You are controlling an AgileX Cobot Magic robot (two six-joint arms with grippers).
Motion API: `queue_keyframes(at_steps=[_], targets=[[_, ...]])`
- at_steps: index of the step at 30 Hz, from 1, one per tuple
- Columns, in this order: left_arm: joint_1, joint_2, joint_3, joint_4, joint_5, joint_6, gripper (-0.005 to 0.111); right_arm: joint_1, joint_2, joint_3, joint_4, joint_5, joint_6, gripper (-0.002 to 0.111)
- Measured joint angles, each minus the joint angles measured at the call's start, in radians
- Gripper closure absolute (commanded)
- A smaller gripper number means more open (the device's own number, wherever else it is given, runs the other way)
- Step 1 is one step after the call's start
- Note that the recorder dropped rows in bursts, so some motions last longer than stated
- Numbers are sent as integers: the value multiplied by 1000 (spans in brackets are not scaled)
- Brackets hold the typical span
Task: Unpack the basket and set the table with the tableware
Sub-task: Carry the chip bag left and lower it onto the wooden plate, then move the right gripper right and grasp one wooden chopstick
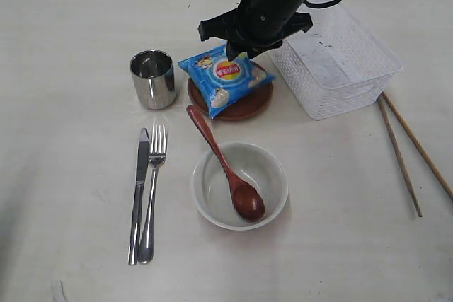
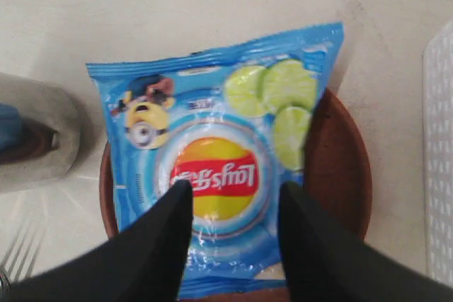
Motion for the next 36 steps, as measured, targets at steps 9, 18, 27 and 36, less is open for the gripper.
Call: queue_keyframes(at_steps=[9, 18, 27, 36], targets=[[0, 0, 0, 0, 0, 0, 107, 0, 3, -103, -112, 249, 0, 58], [0, 0, 0, 0, 0, 0, 107, -46, -94, -119, -307, 502, 109, 58], [0, 0, 0, 0, 0, 0, 107, -312, -345, 259, -343, 497, 83, 58], [0, 0, 0, 0, 0, 0, 107, -514, -335, 529, -226, 236, -224, 58]])
